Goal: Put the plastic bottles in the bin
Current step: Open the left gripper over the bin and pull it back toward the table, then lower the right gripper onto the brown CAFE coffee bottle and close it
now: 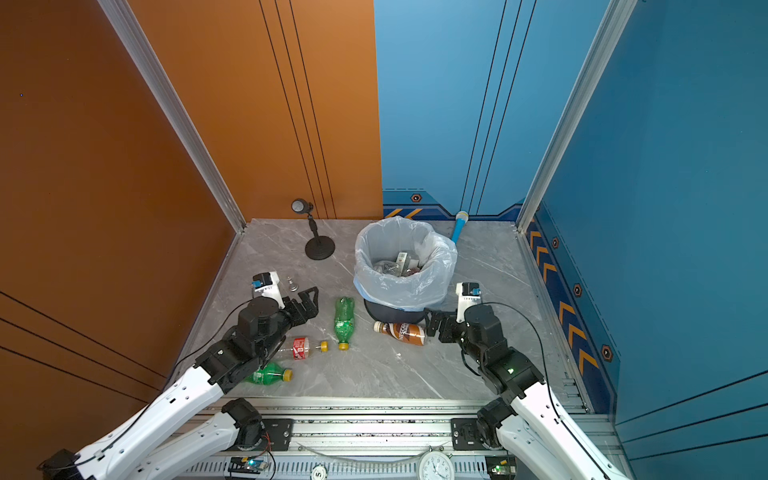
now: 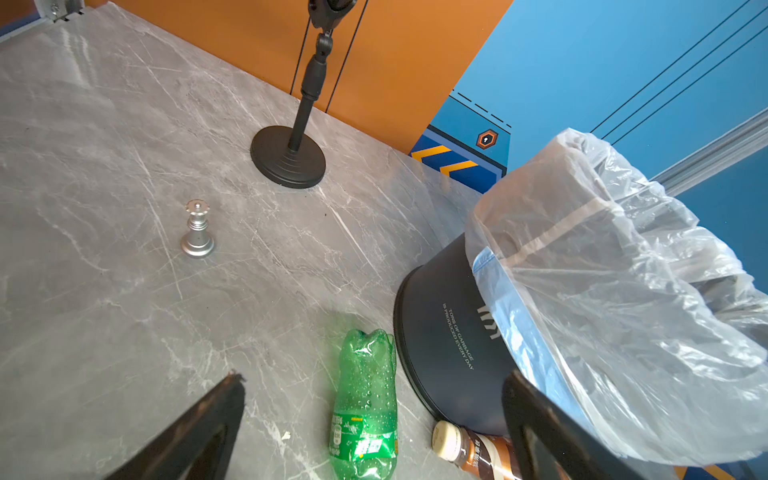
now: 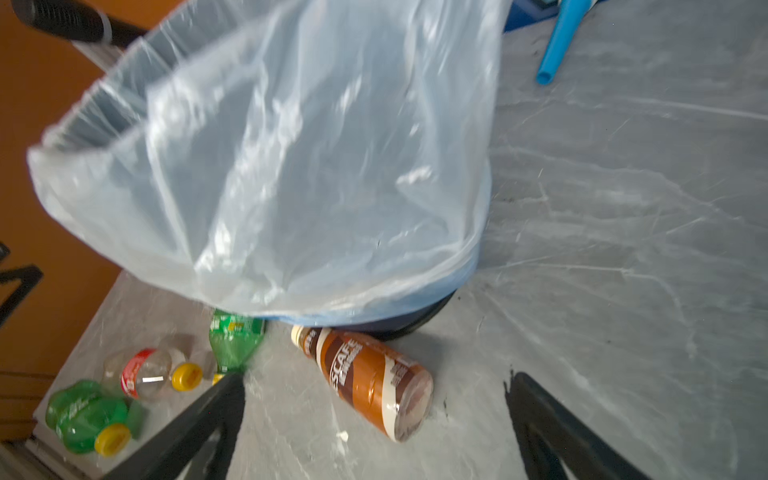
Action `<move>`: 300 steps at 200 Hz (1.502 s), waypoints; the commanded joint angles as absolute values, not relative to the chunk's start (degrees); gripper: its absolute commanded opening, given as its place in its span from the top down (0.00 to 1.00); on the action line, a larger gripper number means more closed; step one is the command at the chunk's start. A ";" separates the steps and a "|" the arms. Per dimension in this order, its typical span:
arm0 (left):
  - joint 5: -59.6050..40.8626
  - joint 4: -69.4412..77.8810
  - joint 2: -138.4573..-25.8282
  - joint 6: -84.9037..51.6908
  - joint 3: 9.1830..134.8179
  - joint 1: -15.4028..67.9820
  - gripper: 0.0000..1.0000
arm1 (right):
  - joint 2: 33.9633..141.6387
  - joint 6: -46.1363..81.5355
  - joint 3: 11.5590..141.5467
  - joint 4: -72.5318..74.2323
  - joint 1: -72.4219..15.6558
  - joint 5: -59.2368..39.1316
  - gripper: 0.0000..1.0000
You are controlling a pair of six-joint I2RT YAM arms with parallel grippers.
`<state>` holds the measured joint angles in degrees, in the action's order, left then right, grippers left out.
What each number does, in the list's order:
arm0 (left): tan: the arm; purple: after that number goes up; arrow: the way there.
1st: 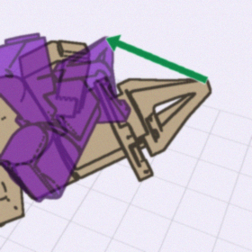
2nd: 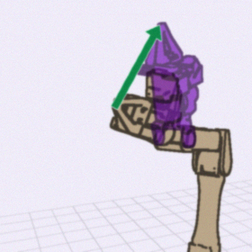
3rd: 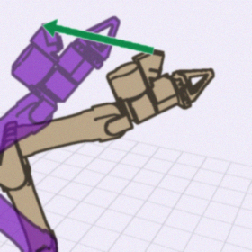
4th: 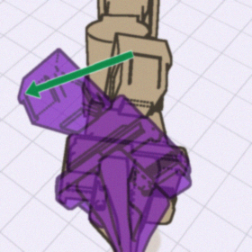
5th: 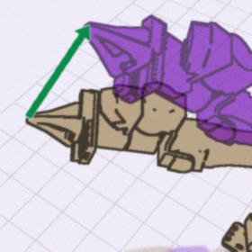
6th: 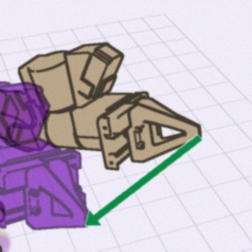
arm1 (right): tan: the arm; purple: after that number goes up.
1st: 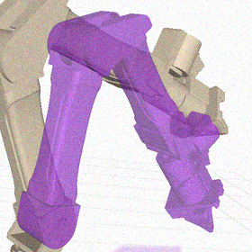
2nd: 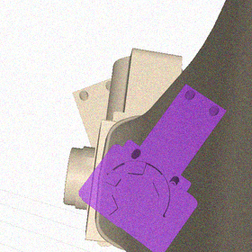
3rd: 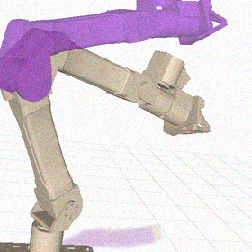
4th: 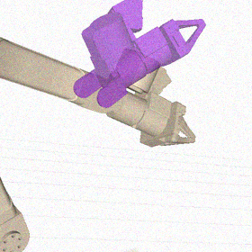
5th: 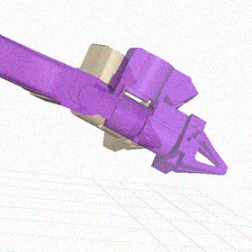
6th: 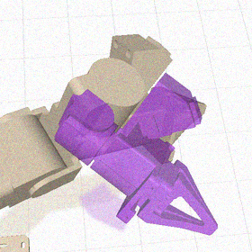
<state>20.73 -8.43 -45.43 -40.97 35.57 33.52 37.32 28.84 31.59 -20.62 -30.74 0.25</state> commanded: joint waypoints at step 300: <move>16.83 -10.15 -42.13 -45.02 30.74 26.54 0.02 | 70.89 18.66 35.93 -7.93 -53.18 11.76 0.00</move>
<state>17.65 -8.86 -42.94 -44.69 31.81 27.09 66.76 22.26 33.85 -8.71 -53.60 11.51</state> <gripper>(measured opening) 0.976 0.995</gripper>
